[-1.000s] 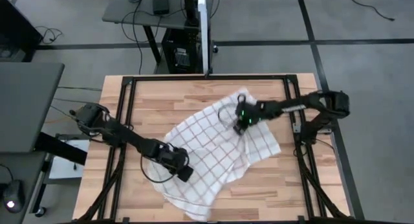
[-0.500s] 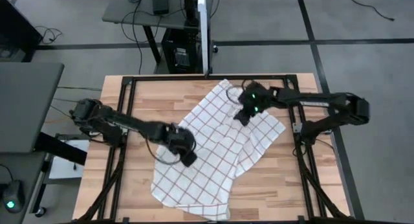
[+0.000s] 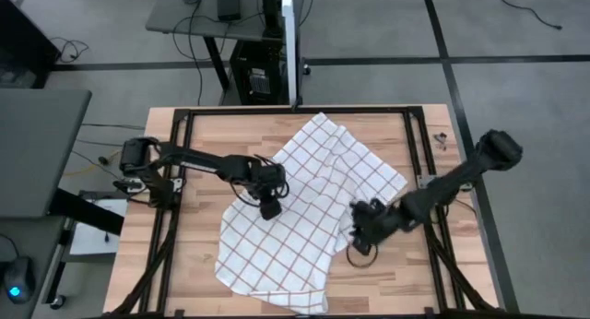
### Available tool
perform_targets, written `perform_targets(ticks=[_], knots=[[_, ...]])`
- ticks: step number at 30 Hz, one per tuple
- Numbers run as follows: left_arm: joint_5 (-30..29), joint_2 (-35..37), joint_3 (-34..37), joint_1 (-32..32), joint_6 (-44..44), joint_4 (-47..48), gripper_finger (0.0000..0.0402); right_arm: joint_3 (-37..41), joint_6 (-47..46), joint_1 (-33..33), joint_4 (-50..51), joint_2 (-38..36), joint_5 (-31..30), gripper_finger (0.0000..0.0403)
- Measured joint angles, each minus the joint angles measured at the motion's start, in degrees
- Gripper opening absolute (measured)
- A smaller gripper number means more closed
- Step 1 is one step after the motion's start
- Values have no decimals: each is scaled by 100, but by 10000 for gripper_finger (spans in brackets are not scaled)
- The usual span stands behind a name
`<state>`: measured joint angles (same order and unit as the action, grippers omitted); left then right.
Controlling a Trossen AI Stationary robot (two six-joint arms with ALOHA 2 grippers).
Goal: Roll towel
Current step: Fold the white towel
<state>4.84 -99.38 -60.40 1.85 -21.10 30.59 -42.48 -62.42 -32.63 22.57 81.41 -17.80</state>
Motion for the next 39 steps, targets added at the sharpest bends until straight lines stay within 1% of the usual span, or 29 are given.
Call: perform_targets(ticks=[2, 5, 8, 11, 14, 17, 21, 24, 25, 29, 33, 36, 39], knots=[[-19, -204, 0, 2, 141, -66, 134, 0, -225, -49, -128, 397, -21, 123], [-50, -372, -8, 4, 191, -92, 134, 0, -512, 90, -557, 876, -64, 123], [-159, -389, -10, 4, 352, -44, 134, -9, -419, 288, -1126, 1285, -64, 123], [-317, -425, -24, -1, 500, 47, 134, -171, -237, 358, -1223, 1580, -42, 123], [-378, -425, -31, 58, 734, 336, 134, -307, -95, 200, -754, 1756, 102, 123], [-484, -423, -29, 122, 906, 636, 134, -363, -79, -105, -102, 1708, 194, 123], [-517, -427, -24, 251, 1004, 1101, 134, -364, -32, -442, 944, 1349, 421, 123], [-515, -433, -19, 310, 1004, 1113, 134, -319, -85, -539, 1646, 984, 400, 123], [-516, -403, -20, 322, 946, 1068, 134, -310, -109, -523, 1728, 853, 402, 123], [-615, -320, -202, 337, 795, 1121, 134, -323, -162, -325, 1184, 385, 413, 123], [-609, -152, -474, 334, 795, 1202, 134, -332, -103, -270, -59, 198, 351, 123], [-589, -137, -542, 332, 826, 1253, 134, -345, 96, -446, -1091, 302, 345, 123], [-570, -112, -470, 332, 831, 1150, 134, -343, 141, -574, -1978, 648, 343, 123]])
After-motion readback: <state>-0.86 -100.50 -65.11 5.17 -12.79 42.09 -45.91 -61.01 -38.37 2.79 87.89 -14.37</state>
